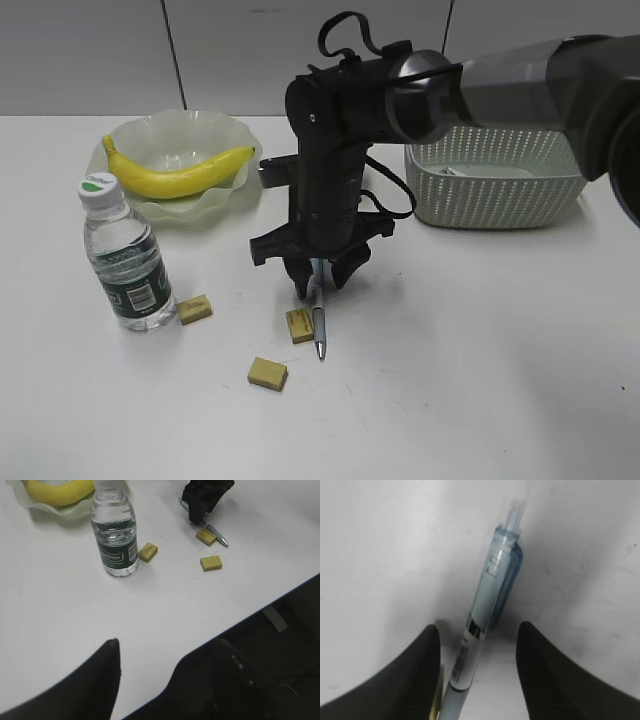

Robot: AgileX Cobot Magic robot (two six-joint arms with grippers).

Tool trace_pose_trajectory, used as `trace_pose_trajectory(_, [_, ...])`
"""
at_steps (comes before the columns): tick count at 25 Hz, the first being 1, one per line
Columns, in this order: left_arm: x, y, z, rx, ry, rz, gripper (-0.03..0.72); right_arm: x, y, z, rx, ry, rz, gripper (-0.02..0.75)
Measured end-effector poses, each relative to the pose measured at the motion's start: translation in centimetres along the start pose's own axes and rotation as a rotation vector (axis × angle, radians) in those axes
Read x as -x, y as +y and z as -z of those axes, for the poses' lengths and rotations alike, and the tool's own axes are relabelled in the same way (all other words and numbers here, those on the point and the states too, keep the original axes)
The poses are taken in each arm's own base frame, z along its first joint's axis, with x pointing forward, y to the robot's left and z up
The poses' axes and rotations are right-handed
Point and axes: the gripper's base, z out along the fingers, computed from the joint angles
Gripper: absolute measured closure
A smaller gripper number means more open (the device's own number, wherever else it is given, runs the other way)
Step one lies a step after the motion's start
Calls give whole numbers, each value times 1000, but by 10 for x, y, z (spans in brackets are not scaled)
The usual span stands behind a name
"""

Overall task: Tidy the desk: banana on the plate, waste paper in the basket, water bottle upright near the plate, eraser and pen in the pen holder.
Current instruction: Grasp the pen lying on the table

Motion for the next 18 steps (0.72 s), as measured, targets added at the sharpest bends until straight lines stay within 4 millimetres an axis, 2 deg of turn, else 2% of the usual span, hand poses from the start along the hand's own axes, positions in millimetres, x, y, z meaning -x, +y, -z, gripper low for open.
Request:
trace_pose_trajectory(6, [0,0,0,0,0,0,253,0,-2,-9,-20,13,9,379])
trace_pose_trajectory(8, [0,0,0,0,0,0,253,0,-2,-9,-27,22,21,458])
trace_pose_trajectory(10, [0,0,0,0,0,0,253,-1,-2,-9,-26,32,41,596])
trace_pose_trajectory(11, [0,0,0,0,0,0,253,-1,-2,-9,-26,36,57,629])
trace_pose_trajectory(13, [0,0,0,0,0,0,253,-2,-3,-7,-29,46,84,626])
trace_pose_trajectory(15, [0,0,0,0,0,0,253,-3,-3,4,-33,41,101,626])
trace_pose_trajectory(18, [0,0,0,0,0,0,253,0,-2,41,-32,-40,126,626])
